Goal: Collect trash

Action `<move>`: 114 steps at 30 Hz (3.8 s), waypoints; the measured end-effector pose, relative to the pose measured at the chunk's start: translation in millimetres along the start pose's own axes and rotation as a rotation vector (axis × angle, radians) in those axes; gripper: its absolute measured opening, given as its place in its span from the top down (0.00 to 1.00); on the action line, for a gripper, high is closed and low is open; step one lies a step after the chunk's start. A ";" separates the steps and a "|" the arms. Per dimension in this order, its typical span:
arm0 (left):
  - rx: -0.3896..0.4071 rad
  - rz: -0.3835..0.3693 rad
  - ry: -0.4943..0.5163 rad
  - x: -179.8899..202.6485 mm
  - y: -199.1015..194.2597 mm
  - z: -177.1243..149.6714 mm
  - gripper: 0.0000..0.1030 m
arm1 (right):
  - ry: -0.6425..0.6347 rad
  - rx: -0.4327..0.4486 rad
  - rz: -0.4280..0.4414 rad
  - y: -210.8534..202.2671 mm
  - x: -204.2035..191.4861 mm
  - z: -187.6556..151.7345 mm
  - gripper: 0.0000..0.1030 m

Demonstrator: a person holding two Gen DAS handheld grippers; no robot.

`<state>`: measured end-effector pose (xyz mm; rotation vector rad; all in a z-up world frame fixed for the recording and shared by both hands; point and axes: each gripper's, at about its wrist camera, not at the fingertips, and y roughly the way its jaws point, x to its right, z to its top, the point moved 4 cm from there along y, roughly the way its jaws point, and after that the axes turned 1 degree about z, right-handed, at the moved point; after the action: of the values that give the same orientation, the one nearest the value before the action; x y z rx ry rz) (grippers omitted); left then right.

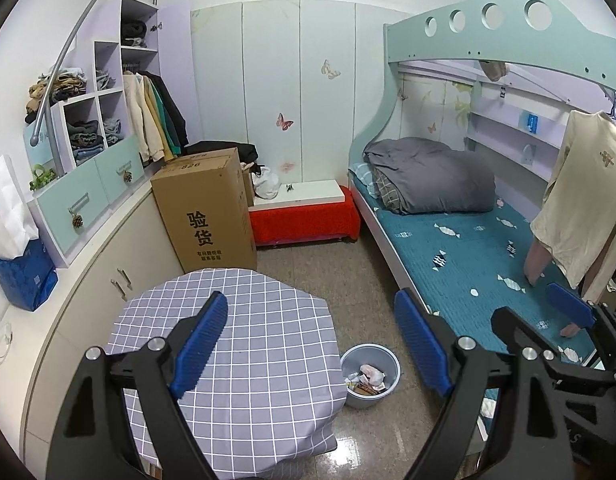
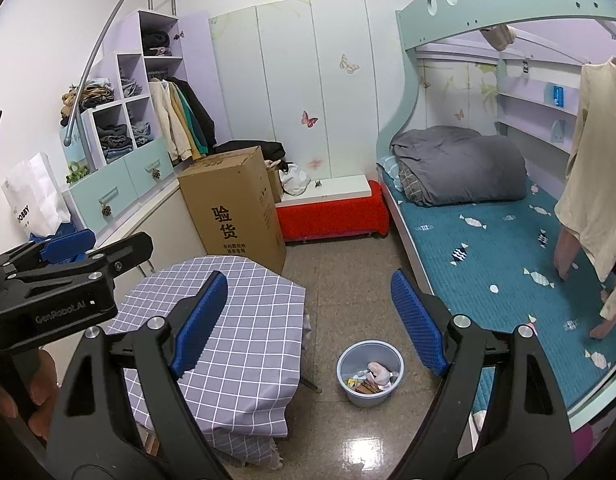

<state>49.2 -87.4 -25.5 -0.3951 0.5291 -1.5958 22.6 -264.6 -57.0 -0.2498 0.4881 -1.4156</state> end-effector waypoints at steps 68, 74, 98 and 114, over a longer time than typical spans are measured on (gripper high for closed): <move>-0.002 0.005 0.024 -15.9 19.9 10.4 0.18 | 0.012 -0.018 0.023 23.9 -18.7 5.1 0.20; -0.001 0.004 0.023 -16.6 20.4 10.6 0.18 | 0.014 -0.019 0.022 27.0 -23.5 6.0 0.20; -0.007 0.012 0.022 -19.4 23.0 4.3 0.18 | 0.026 -0.026 0.031 32.0 -35.4 2.2 0.20; -0.012 0.015 0.023 -24.8 26.3 5.8 0.18 | 0.032 -0.035 0.037 36.5 -43.6 -0.5 0.20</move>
<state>76.6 -64.5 -33.7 -0.3814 0.5581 -1.5852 51.1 -216.2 -66.2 -0.2453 0.5420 -1.3782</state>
